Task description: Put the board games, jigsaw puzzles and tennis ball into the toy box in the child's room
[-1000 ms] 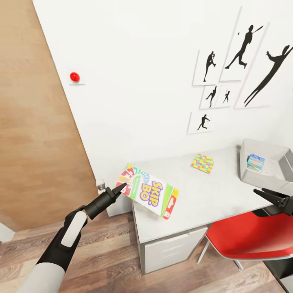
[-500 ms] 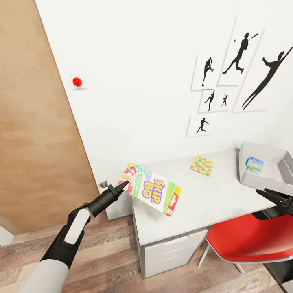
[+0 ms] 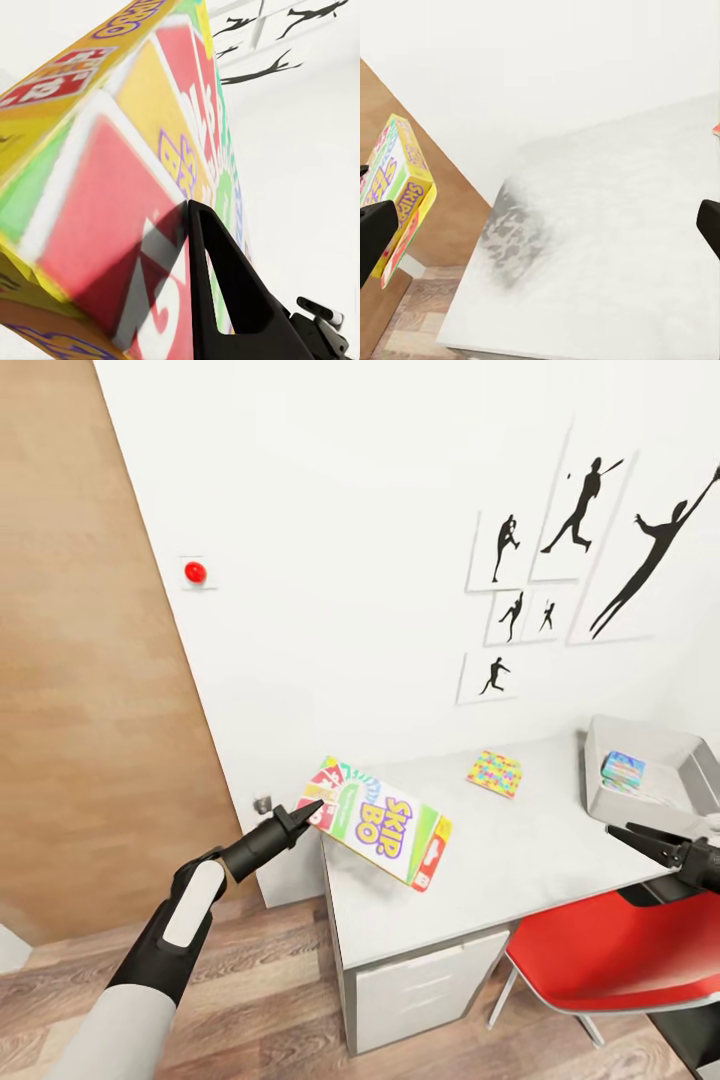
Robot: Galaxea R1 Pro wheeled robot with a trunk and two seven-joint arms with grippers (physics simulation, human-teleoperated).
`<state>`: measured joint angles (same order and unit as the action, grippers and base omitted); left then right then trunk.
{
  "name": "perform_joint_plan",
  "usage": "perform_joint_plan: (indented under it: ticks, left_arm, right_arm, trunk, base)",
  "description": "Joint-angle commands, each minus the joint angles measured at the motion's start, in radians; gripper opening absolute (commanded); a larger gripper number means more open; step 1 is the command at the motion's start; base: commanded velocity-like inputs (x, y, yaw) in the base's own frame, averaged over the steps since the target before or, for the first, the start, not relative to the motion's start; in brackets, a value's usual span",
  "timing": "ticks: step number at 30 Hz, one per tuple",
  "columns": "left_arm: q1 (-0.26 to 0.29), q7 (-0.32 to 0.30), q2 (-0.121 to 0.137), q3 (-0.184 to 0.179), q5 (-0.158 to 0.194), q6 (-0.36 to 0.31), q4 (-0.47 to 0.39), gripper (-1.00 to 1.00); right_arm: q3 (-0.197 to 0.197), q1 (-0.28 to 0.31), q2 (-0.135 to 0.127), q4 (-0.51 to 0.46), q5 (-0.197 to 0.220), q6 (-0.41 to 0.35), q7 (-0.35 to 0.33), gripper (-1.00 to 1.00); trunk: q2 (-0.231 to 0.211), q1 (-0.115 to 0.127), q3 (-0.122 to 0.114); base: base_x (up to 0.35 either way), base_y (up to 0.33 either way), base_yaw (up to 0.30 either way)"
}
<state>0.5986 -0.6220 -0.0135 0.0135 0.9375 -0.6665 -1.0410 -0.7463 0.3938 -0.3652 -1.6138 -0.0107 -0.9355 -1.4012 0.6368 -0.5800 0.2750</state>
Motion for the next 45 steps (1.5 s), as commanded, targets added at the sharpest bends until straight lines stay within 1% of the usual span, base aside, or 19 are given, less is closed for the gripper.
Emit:
perform_joint_plan:
  ticks: [1, 2, 4, 5, 7, 8, 9, 12, 13, 15, 16, 18, 19, 20, 24, 31, 39, 42, 45]
  left_arm:
    - [0.0, 0.002, -0.002, 0.001, 0.001, -0.012, -0.004, -1.0]
    - [0.0, 0.002, -0.002, 0.001, 0.001, -0.012, -0.004, -1.0]
    - [-0.001, 0.008, -0.005, 0.001, -0.001, -0.021, -0.01, -1.0]
    - [-0.001, 0.008, -0.005, 0.001, -0.001, -0.021, -0.01, -1.0]
    - [-0.001, 0.012, -0.009, 0.001, -0.003, -0.027, -0.012, -1.0]
    - [-0.001, 0.012, -0.009, 0.001, -0.003, -0.027, -0.012, -1.0]
    - [-0.002, 0.013, -0.011, 0.0, -0.004, -0.029, -0.013, -1.0]
    - [-0.002, 0.016, -0.027, -0.011, -0.005, -0.031, -0.01, -1.0]
    - [-0.002, 0.016, -0.027, -0.011, -0.005, -0.031, -0.01, -1.0]
    - [-0.002, 0.018, -0.045, -0.033, -0.008, -0.029, -0.007, -1.0]
    - [-0.002, 0.018, -0.045, -0.033, -0.008, -0.029, -0.007, -1.0]
    - [-0.002, 0.019, -0.058, -0.059, -0.009, -0.027, -0.005, -1.0]
    - [-0.002, 0.02, -0.063, -0.071, -0.009, -0.026, -0.004, -1.0]
    - [-0.002, 0.02, -0.063, -0.071, -0.009, -0.026, -0.004, -1.0]
    - [0.001, 0.021, -0.079, -0.101, -0.002, -0.024, -0.002, -1.0]
    - [0.01, 0.022, -0.096, -0.118, 0.002, -0.024, -0.019, -1.0]
    - [0.014, 0.022, -0.098, -0.121, -0.001, -0.024, -0.026, -1.0]
    - [0.015, 0.022, -0.097, -0.121, -0.001, -0.024, -0.026, -1.0]
    - [0.015, 0.022, -0.096, -0.119, -0.001, -0.024, -0.027, -1.0]
  right_arm:
    - [0.008, 0.002, 0.001, 0.0, -0.001, -0.009, -0.004, 1.0]
    - [0.008, 0.002, 0.001, 0.0, -0.001, -0.009, -0.004, 1.0]
    - [0.03, 0.003, 0.006, 0.0, -0.002, -0.006, 0.0, 1.0]
    - [0.03, 0.003, 0.006, 0.0, -0.002, -0.006, 0.0, 1.0]
    - [0.056, 0.003, 0.012, 0.0, -0.002, -0.003, 0.006, 1.0]
    - [0.056, 0.003, 0.012, 0.0, -0.002, -0.003, 0.006, 1.0]
    - [0.068, 0.003, 0.015, 0.0, -0.002, -0.002, 0.008, 1.0]
    - [0.09, 0.002, 0.021, 0.0, -0.002, 0.0, 0.014, 1.0]
    - [0.09, 0.002, 0.021, 0.0, -0.002, 0.0, 0.014, 1.0]
    - [0.099, 0.003, 0.024, 0.001, -0.003, 0.001, 0.021, 1.0]
    - [0.099, 0.003, 0.024, 0.001, -0.003, 0.001, 0.021, 1.0]
    - [0.104, 0.004, 0.026, 0.001, -0.005, 0.001, 0.042, 1.0]
    - [0.106, 0.004, 0.026, 0.001, -0.005, 0.001, 0.056, 1.0]
    - [0.106, 0.004, 0.026, 0.001, -0.005, 0.001, 0.056, 1.0]
    - [0.108, 0.005, 0.026, 0.0, -0.006, 0.0, 0.103, 1.0]
    - [0.107, 0.002, 0.027, 0.0, -0.006, 0.0, 0.123, 1.0]
    - [0.103, -0.004, 0.016, 0.0, -0.004, -0.004, 0.119, 1.0]
    - [0.096, -0.005, 0.008, 0.0, -0.003, -0.007, 0.11, 1.0]
    - [0.077, -0.007, -0.002, 0.0, -0.002, -0.01, 0.096, 1.0]
  trunk:
    - [0.001, 0.0, 0.0]
    - [0.001, 0.0, -0.002]
    - [0.001, 0.0, -0.005]
    - [0.001, 0.0, -0.007]
    - [0.001, 0.0, -0.01]
    - [0.001, 0.0, -0.012]
    - [0.001, 0.0, -0.013]
    - [0.001, 0.0, -0.018]
    - [0.001, 0.0, -0.02]
    - [0.001, 0.0, -0.023]
    - [0.001, 0.0, -0.025]
    - [0.001, 0.0, -0.028]
    - [0.001, 0.0, -0.03]
    - [0.001, 0.0, -0.031]
    - [0.001, 0.0, -0.038]
    - [0.001, 0.0, -0.05]
    - [0.001, 0.0, -0.063]
    - [0.001, 0.0, -0.068]
    - [0.001, 0.0, -0.073]
  base:
    - [0.0, 0.0, 0.0]
    - [0.0, 0.0, 0.0]
    - [0.0, 0.0, 0.0]
    - [0.0, 0.0, 0.0]
    - [0.0, 0.0, 0.0]
    - [0.0, 0.0, 0.0]
    - [0.0, 0.0, 0.0]
    - [0.0, 0.0, 0.0]
    - [0.0, 0.0, 0.0]
    - [0.0, 0.0, 0.0]
    - [0.0, 0.0, 0.0]
    - [0.0, 0.0, 0.0]
    - [0.0, 0.0, 0.0]
    - [0.0, 0.0, 0.0]
    - [0.0, 0.0, 0.0]
    - [0.0, 0.0, 0.0]
    - [0.0, 0.0, 0.0]
    - [0.0, 0.0, 0.0]
    - [0.0, 0.0, 0.0]
